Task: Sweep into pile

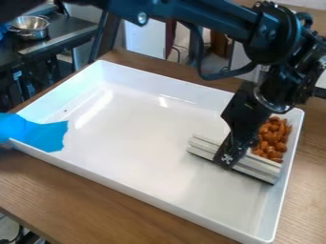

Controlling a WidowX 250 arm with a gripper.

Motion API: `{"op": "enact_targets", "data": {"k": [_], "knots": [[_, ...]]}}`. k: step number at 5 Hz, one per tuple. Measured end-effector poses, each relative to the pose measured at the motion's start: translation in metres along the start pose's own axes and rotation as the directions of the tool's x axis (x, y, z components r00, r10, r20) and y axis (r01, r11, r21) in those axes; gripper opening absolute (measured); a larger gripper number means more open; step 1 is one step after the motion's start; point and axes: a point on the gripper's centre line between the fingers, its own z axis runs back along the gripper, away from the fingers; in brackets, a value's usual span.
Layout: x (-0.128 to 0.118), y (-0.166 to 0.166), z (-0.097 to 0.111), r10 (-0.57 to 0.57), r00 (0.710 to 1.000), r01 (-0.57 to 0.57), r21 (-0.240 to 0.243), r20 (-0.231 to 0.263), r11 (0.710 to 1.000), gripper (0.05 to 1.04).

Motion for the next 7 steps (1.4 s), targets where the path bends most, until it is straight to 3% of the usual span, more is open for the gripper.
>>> {"op": "enact_targets", "data": {"k": [3,4,5,6,7], "knots": [[0.009,-0.032,0.013,0.029,1.0,-0.029,-0.051,0.008,0.998,0.377],[0.028,-0.029,0.031,-0.017,1.0,0.016,-0.091,-0.015,0.996,0.377],[0.074,-0.023,0.059,-0.164,0.985,0.154,-0.162,-0.05,0.975,0.377],[0.106,-0.02,0.047,-0.405,0.914,0.399,-0.182,0.001,0.899,0.378],[0.118,-0.017,0.021,-0.554,0.83,0.556,-0.153,0.06,0.817,0.377]]}}
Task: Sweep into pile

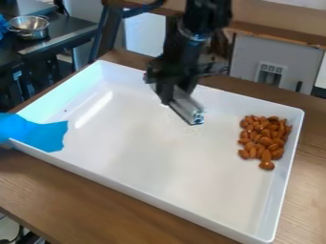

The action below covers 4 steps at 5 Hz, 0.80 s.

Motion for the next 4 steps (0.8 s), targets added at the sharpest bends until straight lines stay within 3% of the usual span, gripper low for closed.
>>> {"op": "enact_targets", "data": {"k": [1,2,3,4], "knots": [[0.006,0.017,-0.031,-0.083,0.997,0.083,0.004,-0.001,0.997,0.377],[-0.002,0.025,-0.054,-0.238,0.971,0.236,-0.047,-0.029,0.971,0.377],[0.005,0.037,-0.049,-0.347,0.938,0.344,-0.111,-0.01,0.932,0.377],[0.002,0.05,-0.048,-0.448,0.893,0.449,-0.151,0.042,0.881,0.377]]}}
